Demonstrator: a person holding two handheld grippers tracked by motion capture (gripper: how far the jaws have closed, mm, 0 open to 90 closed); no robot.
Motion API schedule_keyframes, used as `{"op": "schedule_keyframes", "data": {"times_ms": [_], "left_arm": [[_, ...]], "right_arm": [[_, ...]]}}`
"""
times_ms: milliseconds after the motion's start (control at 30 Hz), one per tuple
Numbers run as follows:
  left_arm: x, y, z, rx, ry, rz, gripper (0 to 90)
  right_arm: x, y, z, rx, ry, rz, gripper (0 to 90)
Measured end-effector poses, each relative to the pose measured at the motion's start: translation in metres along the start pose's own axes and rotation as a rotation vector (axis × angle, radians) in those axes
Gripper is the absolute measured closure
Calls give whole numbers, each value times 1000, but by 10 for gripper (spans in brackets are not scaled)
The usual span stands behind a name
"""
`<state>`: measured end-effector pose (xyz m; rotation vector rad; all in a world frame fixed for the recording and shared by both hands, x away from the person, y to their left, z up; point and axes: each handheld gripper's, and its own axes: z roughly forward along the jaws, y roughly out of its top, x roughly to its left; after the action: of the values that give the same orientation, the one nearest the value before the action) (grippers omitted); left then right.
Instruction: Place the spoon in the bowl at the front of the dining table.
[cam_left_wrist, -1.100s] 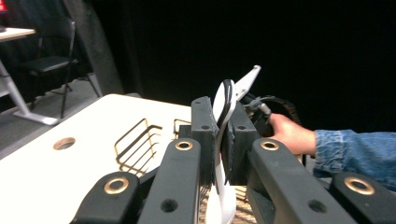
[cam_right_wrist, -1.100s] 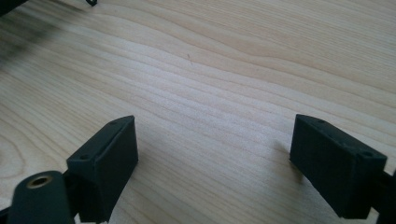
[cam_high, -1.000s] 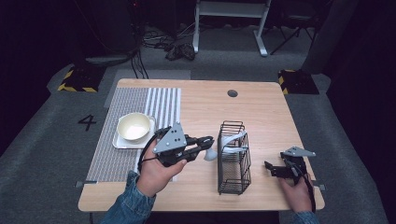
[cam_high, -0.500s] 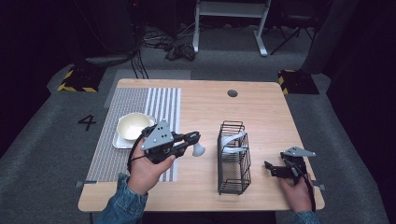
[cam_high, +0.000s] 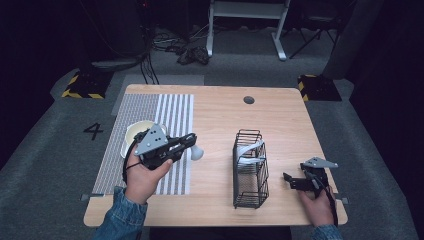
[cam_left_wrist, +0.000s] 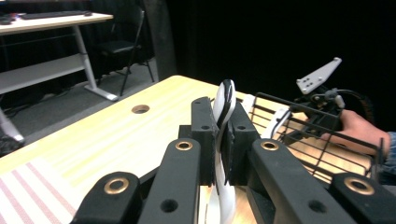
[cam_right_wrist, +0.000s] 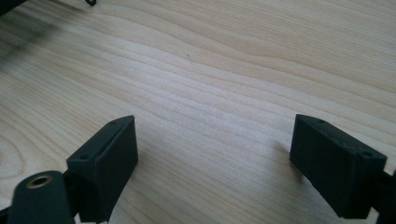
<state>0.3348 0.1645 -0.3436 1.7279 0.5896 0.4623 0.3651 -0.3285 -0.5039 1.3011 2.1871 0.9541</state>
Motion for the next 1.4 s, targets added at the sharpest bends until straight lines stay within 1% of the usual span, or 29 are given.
{"op": "schedule_keyframes", "data": {"times_ms": [133, 233, 333, 433, 533, 767, 933, 1033, 1233, 1267, 1300, 1400], "left_arm": [[6, -1, -4, 0, 29, -5, 849], [12, -2, -8, -2, 52, 0, 848], [18, -3, -10, 12, 77, 9, 848], [26, -5, -12, 15, 104, 4, 849], [35, -7, -16, 2, 140, -8, 848], [55, -14, -25, 14, 212, -28, 848], [67, -20, -29, 8, 258, -44, 848], [74, -24, -32, 11, 298, -33, 849], [92, -31, -38, 9, 371, -50, 849], [95, -33, -39, 12, 381, -51, 849], [101, -35, -39, 22, 396, -50, 849], [107, -39, -37, 37, 408, -47, 848]], "right_arm": [[0, 0, 0, 0, 0, 0, 151], [0, 0, 0, 0, 0, 0, 150], [0, 0, 0, 0, 0, 0, 150], [0, 0, 0, 0, 0, 0, 150], [0, 0, 0, 0, 0, 0, 150], [0, 0, 0, 0, 0, 0, 150], [0, 0, 0, 0, 0, 0, 150], [0, 0, 0, 0, 0, 0, 150], [0, 0, 0, 0, 0, 0, 150], [0, 0, 0, 0, 0, 0, 150], [0, 0, 0, 0, 0, 0, 150], [0, 0, 0, 0, 0, 0, 150]]}}
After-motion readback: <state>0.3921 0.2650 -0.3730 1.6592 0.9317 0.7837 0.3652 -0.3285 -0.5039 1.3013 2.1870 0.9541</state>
